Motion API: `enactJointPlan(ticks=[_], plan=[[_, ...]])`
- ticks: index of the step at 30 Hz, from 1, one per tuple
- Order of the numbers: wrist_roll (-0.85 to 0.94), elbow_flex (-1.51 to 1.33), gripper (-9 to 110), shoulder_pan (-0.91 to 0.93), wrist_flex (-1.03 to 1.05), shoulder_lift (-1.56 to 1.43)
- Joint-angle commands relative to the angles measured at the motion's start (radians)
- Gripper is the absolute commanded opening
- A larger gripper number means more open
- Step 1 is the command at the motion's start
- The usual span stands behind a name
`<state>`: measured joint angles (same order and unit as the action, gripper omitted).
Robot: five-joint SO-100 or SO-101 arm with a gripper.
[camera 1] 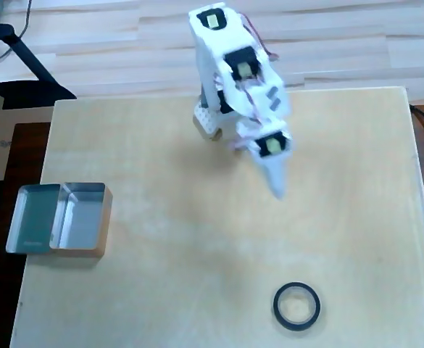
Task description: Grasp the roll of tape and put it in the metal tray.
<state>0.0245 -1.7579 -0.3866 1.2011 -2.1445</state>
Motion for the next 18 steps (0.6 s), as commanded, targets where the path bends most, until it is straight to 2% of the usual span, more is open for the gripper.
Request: enactJointPlan(ticks=[1, 10, 18], plan=[[-0.054, 0.144, 0, -0.063, 0.006, 0.259], [-0.189, 0.437, 0, -0.138, 0.003, 0.755], [-0.255, 0.604, 0, -0.086, -0.006, 0.925]])
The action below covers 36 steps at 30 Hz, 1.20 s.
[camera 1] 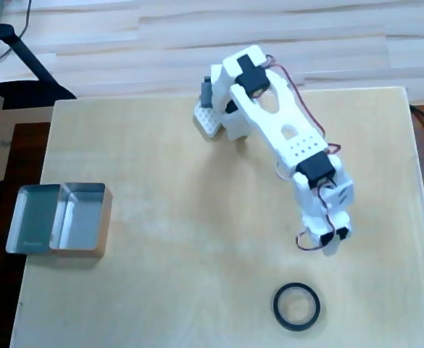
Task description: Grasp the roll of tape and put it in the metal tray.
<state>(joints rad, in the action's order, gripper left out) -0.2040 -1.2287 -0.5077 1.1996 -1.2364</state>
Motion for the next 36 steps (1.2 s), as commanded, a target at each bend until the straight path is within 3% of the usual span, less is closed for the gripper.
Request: enactJointPlan(ticks=[1, 16, 23, 36], plan=[[-0.037, 0.091, 0, 0.044, -0.005, 0.028], [-0.066, 0.146, 5, 0.160, -0.003, 0.114], [-0.075, 0.156, 19, 0.153, -0.008, 0.161], [-0.077, 0.158, 19, 0.152, -0.071, 0.253]])
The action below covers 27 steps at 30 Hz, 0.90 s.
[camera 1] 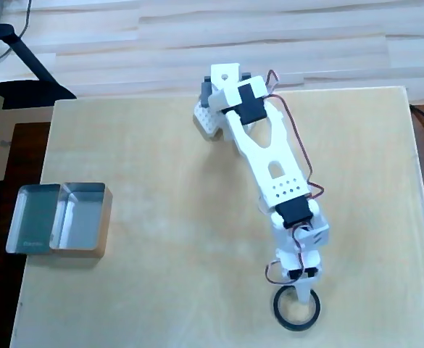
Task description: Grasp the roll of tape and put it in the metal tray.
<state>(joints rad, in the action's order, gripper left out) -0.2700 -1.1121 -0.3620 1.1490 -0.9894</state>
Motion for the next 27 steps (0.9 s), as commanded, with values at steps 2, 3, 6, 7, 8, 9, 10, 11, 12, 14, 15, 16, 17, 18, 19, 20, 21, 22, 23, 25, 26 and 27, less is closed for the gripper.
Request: enactJointPlan(ticks=[2, 3, 6, 7, 8, 9, 10, 11, 12, 14, 15, 16, 17, 18, 19, 20, 21, 22, 23, 25, 26, 27], plan=[[-0.011, 0.041, 19, 0.005, -0.020, 0.028], [-0.011, 0.041, 19, 0.005, -0.020, 0.038], [-0.008, 0.043, 19, 0.005, -0.020, 0.052], [-0.006, 0.043, 19, 0.005, -0.020, 0.052], [-0.003, 0.043, 19, 0.005, -0.020, 0.054], [-0.003, 0.049, 19, 0.005, -0.020, 0.055], [-0.003, 0.058, 19, 0.005, -0.014, 0.057], [-0.003, 0.060, 19, 0.005, -0.014, 0.057], [-0.005, 0.060, 18, 0.006, -0.014, 0.058], [-0.005, 0.061, 18, 0.006, -0.014, 0.058], [-0.003, 0.061, 18, 0.006, -0.014, 0.058], [-0.003, 0.061, 18, 0.006, -0.014, 0.058], [-0.008, 0.061, 18, 0.006, -0.012, 0.058], [-0.008, 0.061, 18, 0.006, -0.012, 0.058], [-0.008, 0.061, 18, 0.006, -0.012, 0.058], [-0.008, 0.061, 18, 0.006, -0.012, 0.058], [-0.008, 0.061, 17, 0.006, -0.011, 0.058], [-0.008, 0.061, 14, 0.006, -0.011, 0.058], [-0.008, 0.061, 11, 0.006, -0.011, 0.058], [-0.003, 0.061, 3, 0.005, -0.012, 0.058], [-0.006, 0.061, 0, 0.005, -0.012, 0.058], [-0.008, 0.060, -1, 0.005, -0.012, 0.058]])
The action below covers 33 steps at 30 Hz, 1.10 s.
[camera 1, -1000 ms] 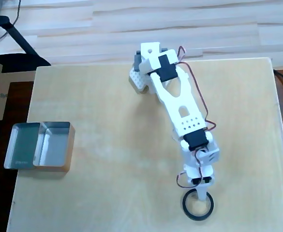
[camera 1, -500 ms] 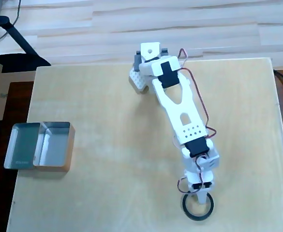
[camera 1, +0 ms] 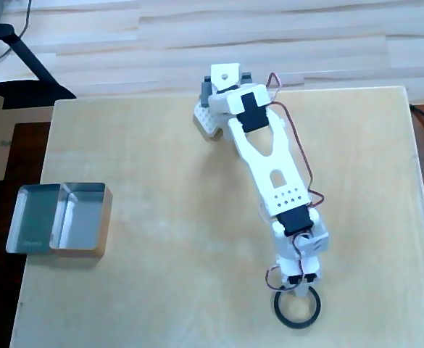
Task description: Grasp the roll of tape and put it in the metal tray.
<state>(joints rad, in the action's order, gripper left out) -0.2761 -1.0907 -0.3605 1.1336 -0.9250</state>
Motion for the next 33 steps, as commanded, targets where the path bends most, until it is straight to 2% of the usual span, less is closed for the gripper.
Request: enactJointPlan(ticks=[1, 11, 18, 25, 33], plan=[[0.002, 0.038, 0, 0.003, 0.003, -0.006], [0.009, 0.063, 0, 0.002, 0.012, -0.028], [0.083, 0.235, 0, 0.026, 0.242, -0.114], [0.150, 0.376, 0, 0.164, 0.534, -0.261], [0.210, 0.391, 0, 0.419, 0.727, -0.448]])
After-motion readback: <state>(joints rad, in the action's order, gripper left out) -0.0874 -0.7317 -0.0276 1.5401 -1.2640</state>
